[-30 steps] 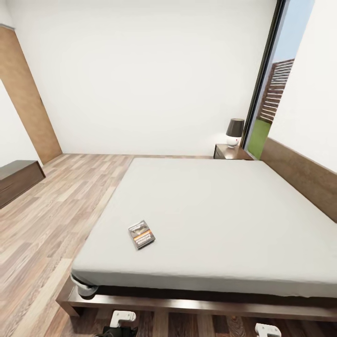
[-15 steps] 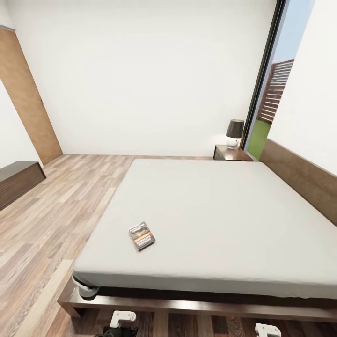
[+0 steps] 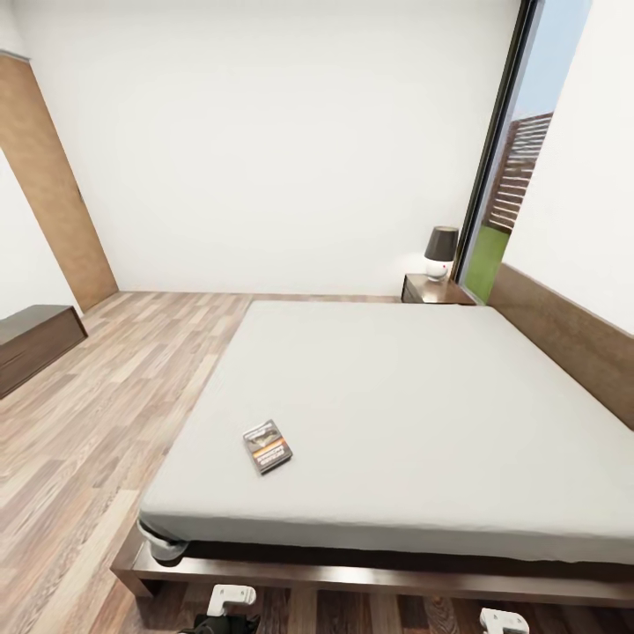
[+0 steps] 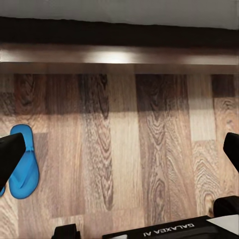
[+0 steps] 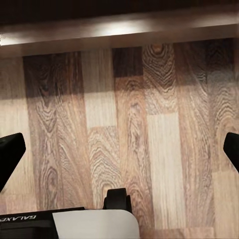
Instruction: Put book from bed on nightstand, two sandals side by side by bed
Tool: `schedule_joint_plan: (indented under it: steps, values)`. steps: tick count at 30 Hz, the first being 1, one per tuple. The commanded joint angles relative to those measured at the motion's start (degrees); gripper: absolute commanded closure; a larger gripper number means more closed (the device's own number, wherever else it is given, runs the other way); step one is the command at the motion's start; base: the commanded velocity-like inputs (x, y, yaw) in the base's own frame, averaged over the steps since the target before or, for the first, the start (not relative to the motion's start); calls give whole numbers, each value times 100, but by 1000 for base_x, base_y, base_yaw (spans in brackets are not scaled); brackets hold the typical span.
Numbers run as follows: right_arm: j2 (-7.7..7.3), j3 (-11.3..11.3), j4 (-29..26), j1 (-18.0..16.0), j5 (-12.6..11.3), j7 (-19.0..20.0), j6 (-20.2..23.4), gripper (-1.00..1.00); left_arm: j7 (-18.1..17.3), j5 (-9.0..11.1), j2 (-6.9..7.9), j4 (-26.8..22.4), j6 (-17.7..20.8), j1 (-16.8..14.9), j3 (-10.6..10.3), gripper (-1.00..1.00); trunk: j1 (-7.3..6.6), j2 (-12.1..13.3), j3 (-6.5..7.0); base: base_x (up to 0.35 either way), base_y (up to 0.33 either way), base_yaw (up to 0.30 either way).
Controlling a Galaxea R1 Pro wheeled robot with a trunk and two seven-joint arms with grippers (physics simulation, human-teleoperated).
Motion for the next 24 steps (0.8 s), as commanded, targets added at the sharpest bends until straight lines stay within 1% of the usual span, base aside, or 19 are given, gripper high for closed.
schedule_joint_plan:
  steps: [1, 24]
  values:
    - [1, -50, -1, -3, 58, 27, -3, -100, -10, -11, 0, 6, -20, -4, 9, -100, -22, 37, 12, 0, 0, 0]
    - [1, -50, -1, -3, 58, 27, -2, -100, -9, -11, 0, 6, -20, -3, 9, -100, -527, 960, 425, 0, 0, 0]
